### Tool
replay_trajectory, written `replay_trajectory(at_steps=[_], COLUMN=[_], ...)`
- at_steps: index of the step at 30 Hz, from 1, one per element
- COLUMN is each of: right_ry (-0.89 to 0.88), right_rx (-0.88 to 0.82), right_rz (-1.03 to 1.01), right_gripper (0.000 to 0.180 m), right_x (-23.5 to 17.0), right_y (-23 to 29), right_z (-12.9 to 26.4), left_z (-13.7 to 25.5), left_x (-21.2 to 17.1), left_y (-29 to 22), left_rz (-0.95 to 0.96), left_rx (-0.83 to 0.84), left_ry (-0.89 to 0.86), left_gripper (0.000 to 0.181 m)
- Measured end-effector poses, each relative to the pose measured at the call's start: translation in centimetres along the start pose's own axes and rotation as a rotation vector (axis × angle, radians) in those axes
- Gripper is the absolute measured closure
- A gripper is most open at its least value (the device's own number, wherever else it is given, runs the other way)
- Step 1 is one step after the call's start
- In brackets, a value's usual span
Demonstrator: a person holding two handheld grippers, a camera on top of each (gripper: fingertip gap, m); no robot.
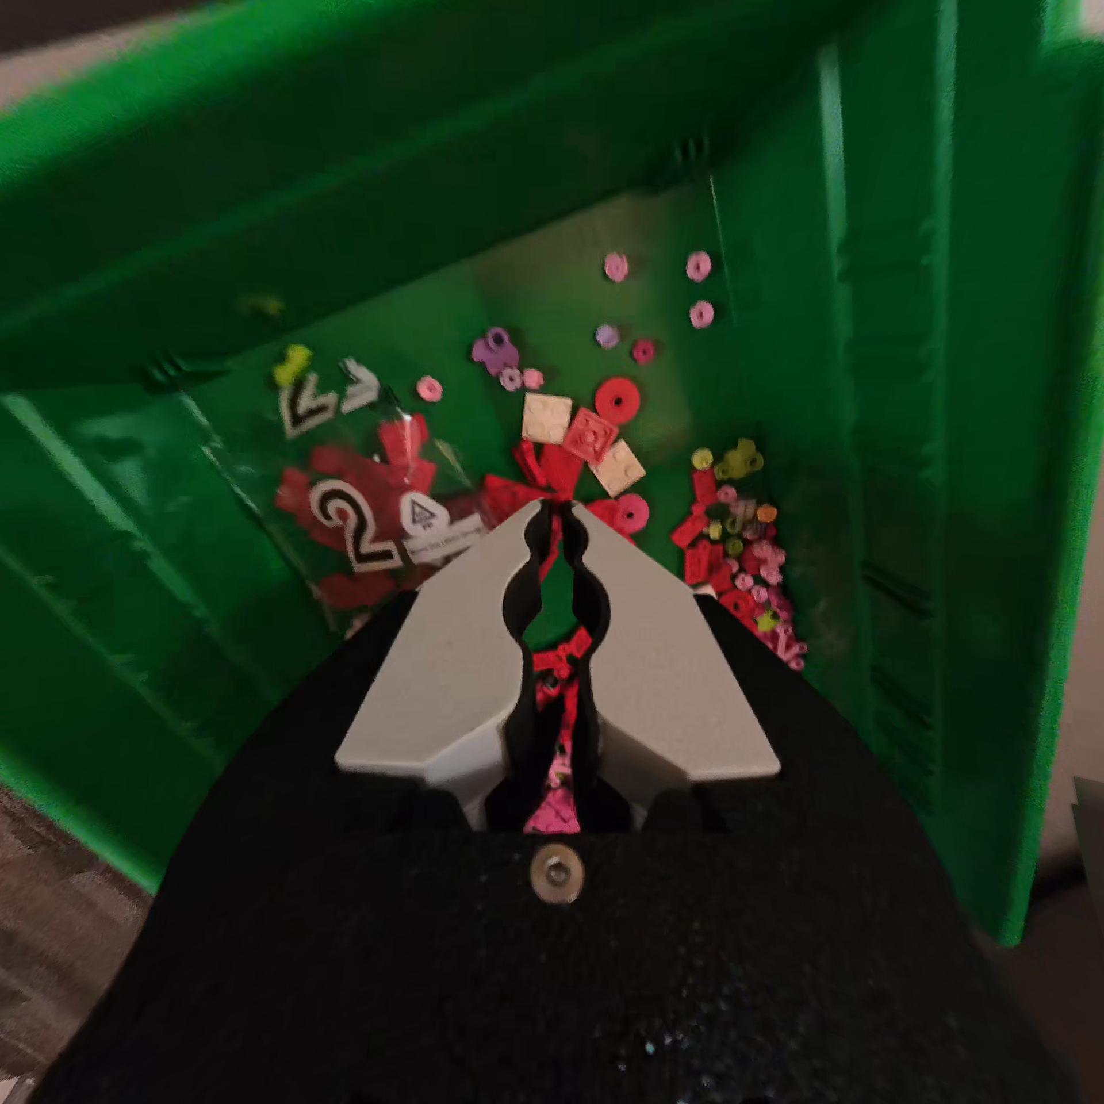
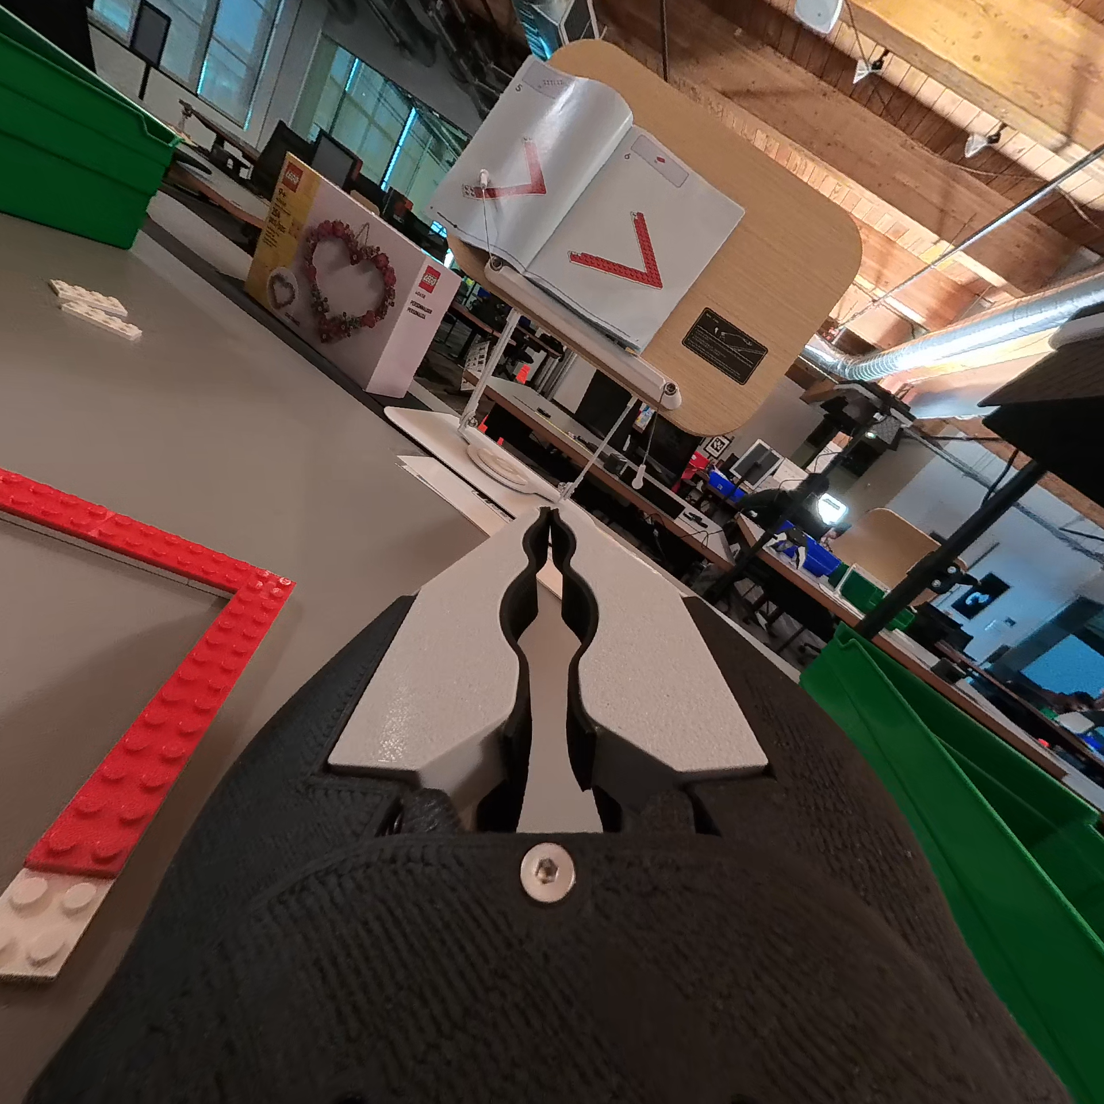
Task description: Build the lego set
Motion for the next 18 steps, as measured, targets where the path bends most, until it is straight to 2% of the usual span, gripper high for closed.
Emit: replay_trajectory(at_steps=[3,8,18], right_ry=[0.001,0.010,0.042], right_rx=[-0.003,-0.004,-0.011], right_rz=[-0.002,0.009,0.054], right_gripper=[0.180,0.180,0.180], right_x=[0.0,-0.1,-0.3], right_y=[-0.1,0.0,0.2], right_z=[0.0,-0.1,-0.3], left_z=[-0.7,-1.1,-1.3], left_x=[-2.4,-5.9,-6.2], left_y=[-1.3,-1.5,-0.6], left_rz=[-0.065,-0.146,-0.163], left_rx=[-0.058,-0.015,0.007], left_ry=[0.103,0.245,0.241], left_gripper=[0.180,0.180,0.179])
Point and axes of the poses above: each gripper's, where its closed fingertips meet, z back along the fingers, x out of its top, y = z × x across the jaws, the point moved 6 cm from there along z, back along the fingers, and after that the axes turned 2 degrees about -x, right-handed, at the moved point
